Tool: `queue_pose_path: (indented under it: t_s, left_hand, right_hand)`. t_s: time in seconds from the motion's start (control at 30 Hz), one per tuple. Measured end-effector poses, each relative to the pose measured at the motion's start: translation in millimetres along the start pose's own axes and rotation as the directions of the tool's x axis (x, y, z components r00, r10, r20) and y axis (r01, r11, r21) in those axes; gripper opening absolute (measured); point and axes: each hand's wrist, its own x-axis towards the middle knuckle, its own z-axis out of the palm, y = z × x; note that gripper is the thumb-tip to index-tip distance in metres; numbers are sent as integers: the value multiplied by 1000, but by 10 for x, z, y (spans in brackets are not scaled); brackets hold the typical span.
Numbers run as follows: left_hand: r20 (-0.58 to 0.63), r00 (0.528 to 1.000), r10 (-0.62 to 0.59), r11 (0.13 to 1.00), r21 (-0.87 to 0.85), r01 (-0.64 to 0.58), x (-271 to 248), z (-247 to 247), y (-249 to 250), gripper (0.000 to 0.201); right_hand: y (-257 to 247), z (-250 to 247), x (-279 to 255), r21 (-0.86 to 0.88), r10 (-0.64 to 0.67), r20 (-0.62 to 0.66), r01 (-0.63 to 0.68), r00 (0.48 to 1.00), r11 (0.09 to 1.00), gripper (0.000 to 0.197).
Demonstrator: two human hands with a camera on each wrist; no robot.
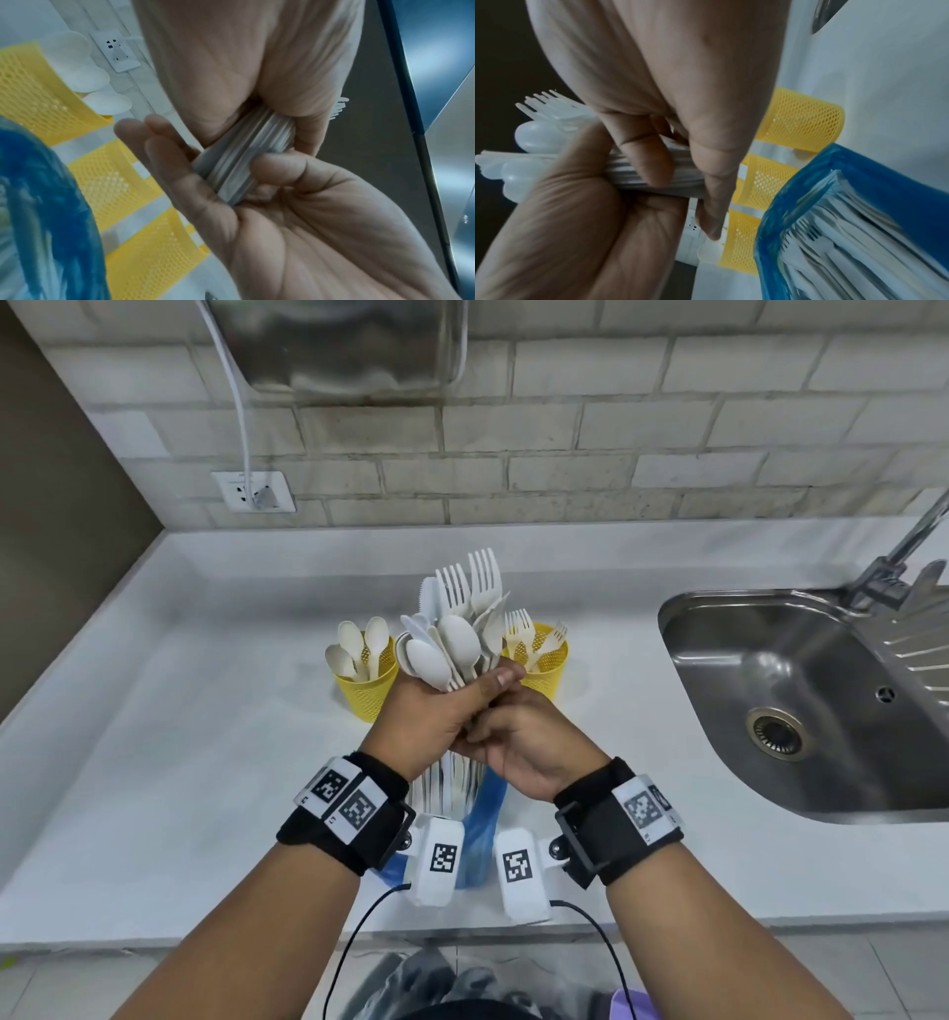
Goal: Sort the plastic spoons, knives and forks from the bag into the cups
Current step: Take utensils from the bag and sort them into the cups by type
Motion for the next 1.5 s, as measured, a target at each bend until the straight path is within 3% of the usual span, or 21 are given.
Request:
queue_pose_path:
  t_s: [0.1,0.17,0.3,0.5,0.6,0.73,1.13,1.3,1.5]
  left_hand:
    - [21,1000,-20,1000,-4,20,67,-119,6,16]
    - [30,999,-27,1000,-1,27,94,-226,-9,15]
    - [55,996,-64,997,-34,66,132,-445,-39,31]
    - [130,982,-138,982,-113,153,157,-693,-36,29]
    - [173,977,-126,982,-116,147,200,-777,-82,36]
    - [230,964,-136,975,-142,171,193,-839,-116,39]
    - [285,936,-206,960,-125,249,294,-962,-76,26]
    - [263,940,-216,968,-65,241,355,-1074,-97,27]
    - [273,935,-225,968,-48,247,358,-1188,-42,26]
  right_hand:
    - [49,24,106,-9,-5,-53,4,999,1000,70]
    - [36,28,147,-157,-34,-85,20,996,987,66]
    - [-159,42,233,-470,-183,-232,55,955,881,63]
    - [-432,283,212,-667,-479,-194,242,856,704,40]
    - [-415,444,233,-674,-557,-158,324,815,664,20]
    - [-316,535,307,-658,-617,-189,368,764,657,14]
    - [-357,540,489,-596,-537,-117,374,835,711,23]
    - [-333,526,601,-680,-565,-57,382,823,626,29]
    - [-369,522,718,-699,-511,-10,359,860,618,22]
